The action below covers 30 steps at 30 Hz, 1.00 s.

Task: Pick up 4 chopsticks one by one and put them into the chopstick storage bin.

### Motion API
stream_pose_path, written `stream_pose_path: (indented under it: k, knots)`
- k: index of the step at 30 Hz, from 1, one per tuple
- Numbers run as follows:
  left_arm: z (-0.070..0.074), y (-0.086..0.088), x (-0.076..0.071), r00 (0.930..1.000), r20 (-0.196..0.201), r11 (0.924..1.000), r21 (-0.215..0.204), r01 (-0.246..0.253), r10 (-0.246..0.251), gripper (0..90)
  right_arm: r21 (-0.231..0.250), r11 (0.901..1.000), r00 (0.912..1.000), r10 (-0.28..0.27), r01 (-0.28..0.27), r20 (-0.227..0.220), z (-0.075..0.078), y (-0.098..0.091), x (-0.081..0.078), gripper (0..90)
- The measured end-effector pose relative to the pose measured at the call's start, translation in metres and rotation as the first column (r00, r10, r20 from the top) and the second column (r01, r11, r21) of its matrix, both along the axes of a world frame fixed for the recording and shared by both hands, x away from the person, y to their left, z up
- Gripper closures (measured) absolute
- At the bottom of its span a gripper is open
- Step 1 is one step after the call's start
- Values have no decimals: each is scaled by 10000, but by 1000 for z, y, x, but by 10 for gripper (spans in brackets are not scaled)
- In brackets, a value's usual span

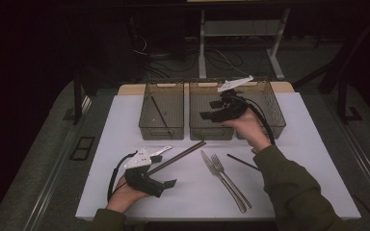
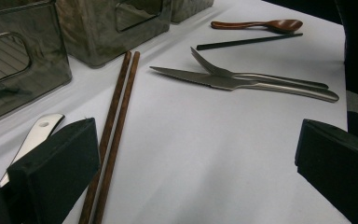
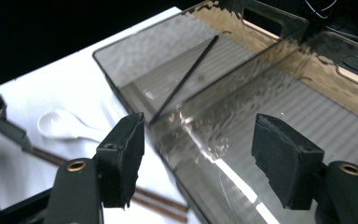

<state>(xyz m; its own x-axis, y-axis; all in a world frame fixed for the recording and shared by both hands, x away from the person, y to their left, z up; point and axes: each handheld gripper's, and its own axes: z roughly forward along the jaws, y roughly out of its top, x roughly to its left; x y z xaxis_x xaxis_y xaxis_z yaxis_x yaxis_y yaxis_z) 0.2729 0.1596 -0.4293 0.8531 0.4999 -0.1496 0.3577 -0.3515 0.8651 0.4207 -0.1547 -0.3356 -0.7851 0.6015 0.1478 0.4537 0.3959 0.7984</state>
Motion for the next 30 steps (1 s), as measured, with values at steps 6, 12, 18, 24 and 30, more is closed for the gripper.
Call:
stream_pose_path:
  k: [6,12,18,24,30]
  knots:
    - [-2,-1,0,9999,6,9998,157,149,-149,0,133,9999,9999,106,-107,26,-5,-25,-15,339]
    - [-2,1,-1,9999,11,9997,187,172,-172,0,77,9996,9997,256,-256,40,-12,-47,-32,339]
    - [-3,3,-1,10000,-31,9997,215,69,-69,0,16,9989,9989,463,-463,114,-16,-65,-48,339]
    - [-3,3,-1,10000,-38,9997,240,48,-47,0,-22,9978,9975,660,-659,239,-16,-81,-64,339]
    - [-3,3,-2,10000,-36,9996,279,90,-89,0,-136,9978,9976,647,-644,227,-20,-97,-77,341]
